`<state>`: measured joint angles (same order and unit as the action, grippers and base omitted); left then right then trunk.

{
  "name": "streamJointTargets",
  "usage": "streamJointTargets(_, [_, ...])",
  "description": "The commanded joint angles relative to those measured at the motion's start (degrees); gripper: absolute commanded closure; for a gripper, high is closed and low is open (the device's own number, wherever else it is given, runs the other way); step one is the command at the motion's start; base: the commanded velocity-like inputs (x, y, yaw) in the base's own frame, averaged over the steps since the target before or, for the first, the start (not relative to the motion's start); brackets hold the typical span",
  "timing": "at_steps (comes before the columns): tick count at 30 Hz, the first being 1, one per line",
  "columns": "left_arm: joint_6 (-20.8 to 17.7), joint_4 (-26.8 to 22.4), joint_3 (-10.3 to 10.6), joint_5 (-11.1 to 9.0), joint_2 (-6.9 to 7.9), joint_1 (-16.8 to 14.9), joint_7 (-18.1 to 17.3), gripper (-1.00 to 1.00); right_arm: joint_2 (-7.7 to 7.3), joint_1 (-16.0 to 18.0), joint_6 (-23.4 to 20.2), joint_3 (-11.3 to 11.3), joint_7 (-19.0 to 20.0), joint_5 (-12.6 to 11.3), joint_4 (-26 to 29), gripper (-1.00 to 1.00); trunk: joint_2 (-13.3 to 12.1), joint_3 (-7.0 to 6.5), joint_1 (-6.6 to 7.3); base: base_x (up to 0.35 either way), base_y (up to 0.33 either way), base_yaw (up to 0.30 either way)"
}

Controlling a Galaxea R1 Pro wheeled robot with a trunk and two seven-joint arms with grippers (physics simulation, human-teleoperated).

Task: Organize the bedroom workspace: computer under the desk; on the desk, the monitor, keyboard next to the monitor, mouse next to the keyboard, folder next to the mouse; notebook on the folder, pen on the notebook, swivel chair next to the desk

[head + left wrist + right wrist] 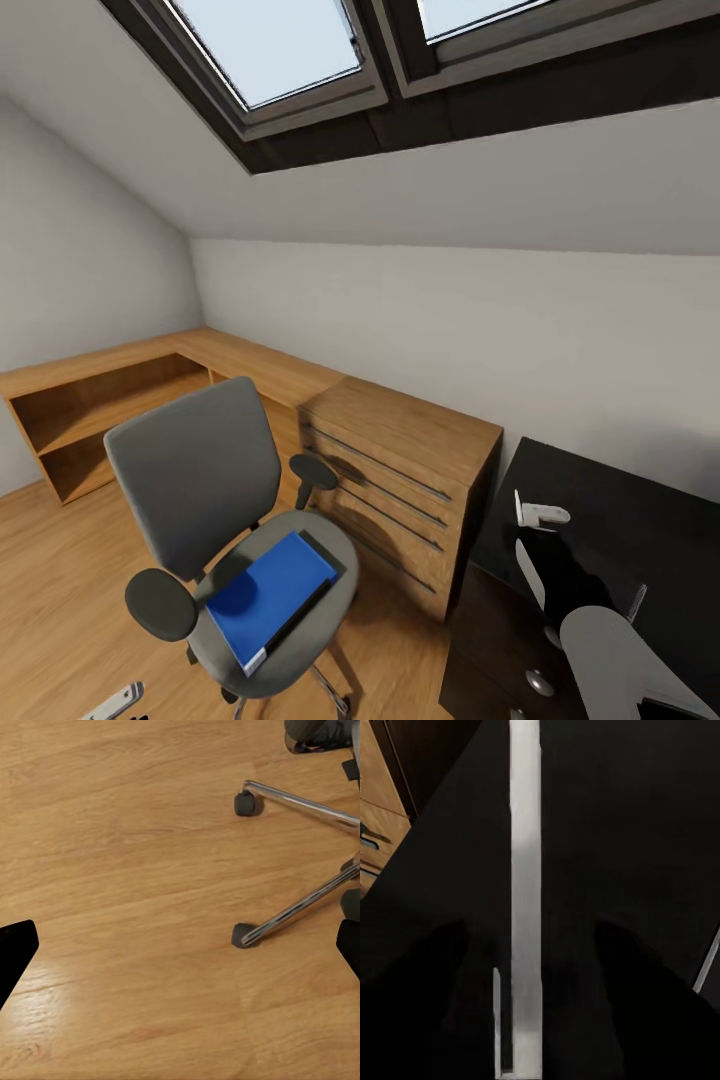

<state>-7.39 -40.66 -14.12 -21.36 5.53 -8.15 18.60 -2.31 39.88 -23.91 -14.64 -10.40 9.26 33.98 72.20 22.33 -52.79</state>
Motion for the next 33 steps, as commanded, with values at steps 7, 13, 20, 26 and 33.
streamJointTargets(7, [-0.25, -0.12, -0.02, -0.43, 0.01, -0.02, 0.26, -1.0, 0.03, 0.03, -0.42, -0.12, 0.12, 0.59, 0.22, -1.0, 0.04, 0.07, 0.0, 0.0, 0.0, 0.0])
streamJointTargets(13, [-0.25, -0.12, -0.03, -0.43, 0.01, -0.03, 0.29, -1.0, 0.07, 0.02, -0.43, -0.12, 0.16, 0.59, 0.28, -1.0, 0.04, 0.07, 0.0, 0.0, 0.0, 0.0])
streamJointTargets(20, [-0.25, -0.1, -0.03, -0.43, -0.01, -0.02, 0.3, -1.0, 0.07, 0.02, -0.43, -0.12, 0.24, 0.59, 0.66, -1.0, 0.04, 0.07, 0.0, 0.0, 0.0, 0.0])
streamJointTargets(26, [-0.25, -0.05, -0.03, -0.37, -0.07, -0.02, 0.32, -1.0, 0.15, 0.02, -0.43, -0.24, 0.36, 0.48, 3.47, -1.0, 0.04, 0.07, 0.0, 0.0, 0.0, 0.0])
streamJointTargets(33, [-0.25, 0.03, 0.04, -0.31, -0.09, -0.01, 0.35, -1.0, 1.68, -0.14, -1.24, -0.38, 0.38, 0.1, 12.13, -1.0, 0.04, 0.07, 0.0, 0.0, 0.0, 0.0])
